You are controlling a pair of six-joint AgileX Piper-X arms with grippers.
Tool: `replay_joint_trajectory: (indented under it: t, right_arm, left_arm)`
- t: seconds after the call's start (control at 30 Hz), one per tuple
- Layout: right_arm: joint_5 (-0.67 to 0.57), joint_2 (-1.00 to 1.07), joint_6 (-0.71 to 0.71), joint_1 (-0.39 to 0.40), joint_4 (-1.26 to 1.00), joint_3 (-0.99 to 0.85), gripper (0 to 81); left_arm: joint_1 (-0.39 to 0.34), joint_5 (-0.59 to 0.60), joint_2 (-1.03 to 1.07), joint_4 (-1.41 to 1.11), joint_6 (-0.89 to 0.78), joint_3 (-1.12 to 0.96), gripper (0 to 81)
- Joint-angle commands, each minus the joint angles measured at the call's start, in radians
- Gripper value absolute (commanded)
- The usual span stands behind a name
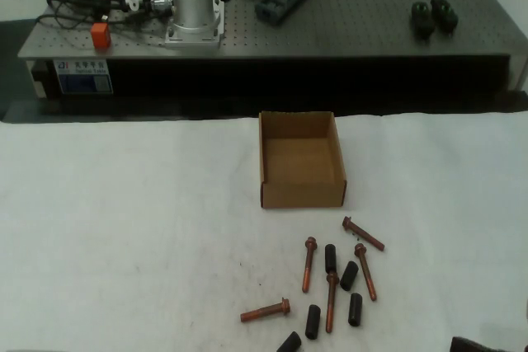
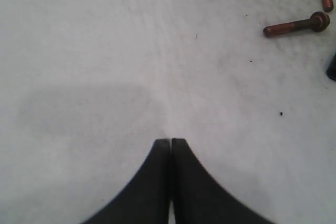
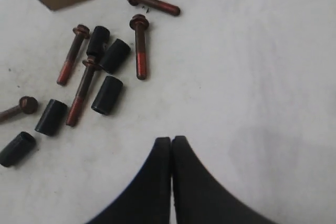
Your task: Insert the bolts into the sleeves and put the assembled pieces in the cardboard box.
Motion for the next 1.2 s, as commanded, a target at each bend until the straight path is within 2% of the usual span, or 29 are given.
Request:
replay_joint_trajectory:
  t: [0.0,0.1,0.17,0.27,0.33,0.47,0.5,0.63,0.8,1.0,1.17]
  right_arm:
    - [0.007,0.001,0.083,-0.001,-0.069,-0.010,0.0]
    - [-0.076,0.001,0.073,-0.001,-0.192,-0.010,0.0]
    - [-0.131,0.001,0.074,-0.001,-0.289,-0.010,1.3]
    - [-0.167,0.026,0.074,-0.001,-0.317,-0.010,13.7]
    - [-0.168,0.086,0.070,-0.001,-0.315,-0.040,23.3]
    - [-0.168,0.310,-0.013,-0.001,-0.317,-0.158,23.0]
    - [-0.168,0.386,-0.036,-0.001,-0.314,-0.203,23.0]
    - [-0.168,0.709,-0.198,-0.001,-0.176,-0.441,23.0]
    - [-0.164,1.077,-0.475,0.005,0.160,-0.852,23.0]
    - [0.065,1.387,-0.770,0.071,0.429,-1.194,23.1]
    - [0.103,1.544,-0.821,0.104,0.537,-1.342,23.1]
  left_arm:
    - [-0.006,-0.024,-0.007,-0.006,-0.017,0.001,0.6]
    - [-0.006,-0.026,-0.007,-0.020,-0.019,0.001,0.6]
    - [-0.006,0.041,-0.007,-0.070,-0.017,0.001,0.6]
    - [-0.006,0.170,-0.003,-0.172,0.038,0.001,2.0]
    - [-0.006,0.207,0.008,-0.226,0.080,-0.006,8.4]
    - [-0.006,0.200,0.057,-0.240,0.166,-0.061,29.3]
    - [-0.006,0.200,0.081,-0.240,0.184,-0.079,31.9]
    - [-0.006,0.219,0.207,-0.240,0.268,-0.150,29.3]
    - [-0.006,0.232,0.357,-0.240,0.316,-0.230,27.6]
    - [-0.006,0.232,0.466,-0.240,0.325,-0.295,27.6]
    - [-0.006,0.232,0.488,-0.240,0.335,-0.310,27.6]
